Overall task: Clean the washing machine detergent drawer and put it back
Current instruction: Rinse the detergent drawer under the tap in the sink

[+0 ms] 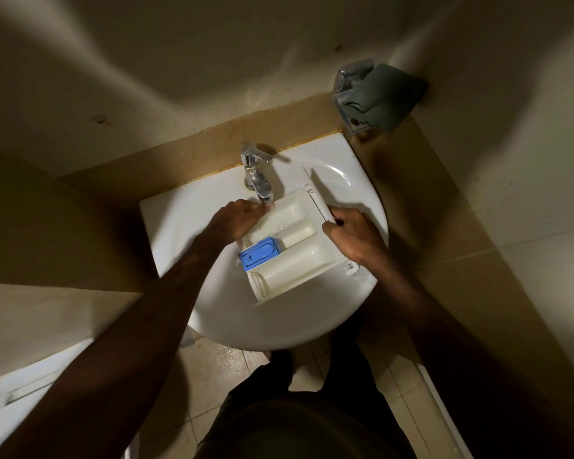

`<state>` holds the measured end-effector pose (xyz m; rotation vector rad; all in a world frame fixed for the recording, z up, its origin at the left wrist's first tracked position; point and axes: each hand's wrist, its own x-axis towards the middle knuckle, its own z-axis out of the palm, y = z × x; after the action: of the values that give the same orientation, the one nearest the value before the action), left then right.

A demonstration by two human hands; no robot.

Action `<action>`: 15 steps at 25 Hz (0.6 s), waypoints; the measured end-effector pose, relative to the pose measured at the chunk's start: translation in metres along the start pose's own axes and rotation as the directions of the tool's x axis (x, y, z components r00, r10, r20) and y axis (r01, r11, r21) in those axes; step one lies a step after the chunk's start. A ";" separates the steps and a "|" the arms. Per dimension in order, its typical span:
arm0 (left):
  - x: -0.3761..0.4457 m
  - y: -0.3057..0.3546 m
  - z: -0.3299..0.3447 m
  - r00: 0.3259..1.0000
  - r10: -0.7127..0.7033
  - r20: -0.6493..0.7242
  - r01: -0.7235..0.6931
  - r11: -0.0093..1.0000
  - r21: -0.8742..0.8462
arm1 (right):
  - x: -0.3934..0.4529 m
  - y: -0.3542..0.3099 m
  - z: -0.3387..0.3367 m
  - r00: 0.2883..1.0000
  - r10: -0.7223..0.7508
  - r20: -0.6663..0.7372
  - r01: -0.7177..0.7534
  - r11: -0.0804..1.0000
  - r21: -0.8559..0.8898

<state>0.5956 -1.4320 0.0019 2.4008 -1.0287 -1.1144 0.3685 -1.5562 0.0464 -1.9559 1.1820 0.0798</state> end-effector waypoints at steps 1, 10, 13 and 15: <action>0.002 0.006 0.001 0.998 -0.048 -0.034 0.050 0.997 0.056 | -0.001 -0.001 0.001 1.000 -0.003 -0.002 0.003 1.000 -0.001; 0.007 0.018 0.006 0.981 -0.182 -0.069 0.180 0.983 -0.033 | -0.010 -0.006 0.013 1.000 -0.004 -0.023 0.003 0.999 -0.033; 0.001 -0.007 -0.004 0.993 -0.048 0.105 0.078 0.949 -0.304 | -0.010 -0.007 0.009 1.000 -0.008 0.008 0.009 1.000 -0.013; -0.005 -0.023 -0.009 0.992 0.047 0.121 0.006 0.915 -0.404 | -0.010 -0.007 0.008 1.000 0.000 0.012 0.000 1.000 0.000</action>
<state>0.6112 -1.4131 -0.0020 2.0078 -0.7640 -1.3391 0.3710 -1.5417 0.0501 -1.9528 1.1744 0.0918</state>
